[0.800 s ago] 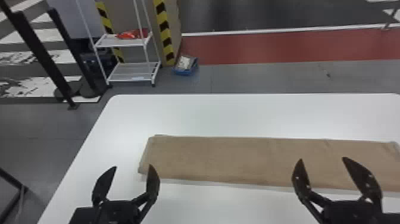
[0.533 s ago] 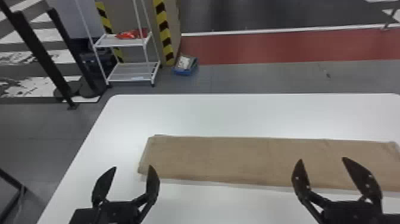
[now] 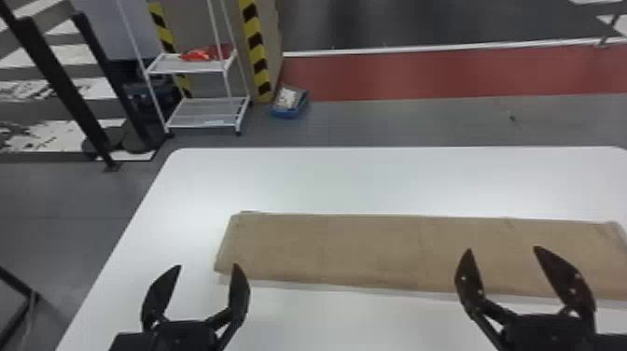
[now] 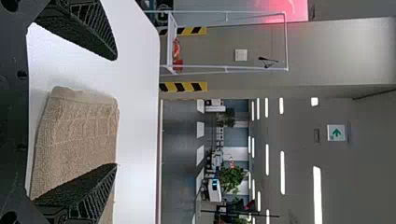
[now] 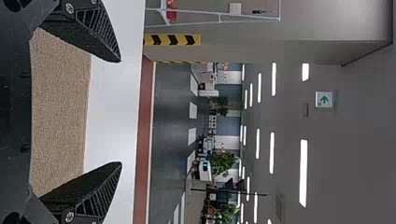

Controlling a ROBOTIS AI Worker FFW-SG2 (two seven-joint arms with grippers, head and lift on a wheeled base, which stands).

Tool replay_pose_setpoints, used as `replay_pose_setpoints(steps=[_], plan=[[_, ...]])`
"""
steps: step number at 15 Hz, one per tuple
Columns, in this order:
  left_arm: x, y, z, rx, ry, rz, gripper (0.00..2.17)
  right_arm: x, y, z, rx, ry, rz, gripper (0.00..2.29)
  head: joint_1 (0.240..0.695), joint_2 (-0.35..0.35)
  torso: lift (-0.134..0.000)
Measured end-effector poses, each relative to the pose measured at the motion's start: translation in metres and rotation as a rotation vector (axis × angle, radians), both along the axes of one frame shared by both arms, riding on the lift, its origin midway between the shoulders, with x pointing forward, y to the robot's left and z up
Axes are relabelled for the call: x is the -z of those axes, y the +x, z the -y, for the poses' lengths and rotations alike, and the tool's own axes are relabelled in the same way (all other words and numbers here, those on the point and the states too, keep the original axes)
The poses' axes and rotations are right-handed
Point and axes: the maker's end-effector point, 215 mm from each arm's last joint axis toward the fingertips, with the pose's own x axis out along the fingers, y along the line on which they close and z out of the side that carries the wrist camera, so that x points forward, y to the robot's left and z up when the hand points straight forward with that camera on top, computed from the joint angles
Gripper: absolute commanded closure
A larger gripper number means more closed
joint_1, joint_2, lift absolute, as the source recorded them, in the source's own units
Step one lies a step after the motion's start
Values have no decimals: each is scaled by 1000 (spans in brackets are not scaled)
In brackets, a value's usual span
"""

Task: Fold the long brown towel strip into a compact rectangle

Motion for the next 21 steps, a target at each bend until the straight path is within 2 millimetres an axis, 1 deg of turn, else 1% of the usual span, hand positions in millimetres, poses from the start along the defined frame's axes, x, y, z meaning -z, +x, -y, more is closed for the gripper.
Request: replay_pose_setpoints(steps=[3, 5, 7, 9, 10, 12, 14, 17, 19, 21], plan=[[-1, 5, -1, 27, 3, -8, 76, 0, -4, 2, 3, -1, -3, 97, 695, 133, -110], [3, 20, -7, 73, 2, -45, 110, 1, -8, 7, 11, -5, -6, 97, 695, 128, -110], [8, 37, -21, 88, -12, -88, 164, 2, -9, 8, 13, -6, -10, 97, 695, 139, -110], [9, 56, -42, 83, -36, -126, 178, 3, -10, 9, 14, -1, -12, 97, 695, 169, -110], [13, 65, -51, 91, -55, -160, 184, 4, -10, 9, 15, 1, -14, 97, 695, 178, -110], [30, 77, -67, 116, -121, -261, 191, 5, -10, 9, 16, 7, -17, 97, 695, 193, -110], [41, 83, -76, 135, -192, -337, 191, 7, -9, 9, 16, 12, -19, 97, 695, 203, -110], [60, 86, -83, 141, -298, -432, 191, 11, -6, 7, 13, 14, -26, 97, 695, 216, -110], [68, 89, -79, 153, -343, -469, 191, 14, -5, 6, 11, 15, -30, 97, 695, 213, -110], [72, 91, -73, 167, -366, -490, 191, 18, -3, 5, 10, 15, -34, 97, 695, 208, -110]])
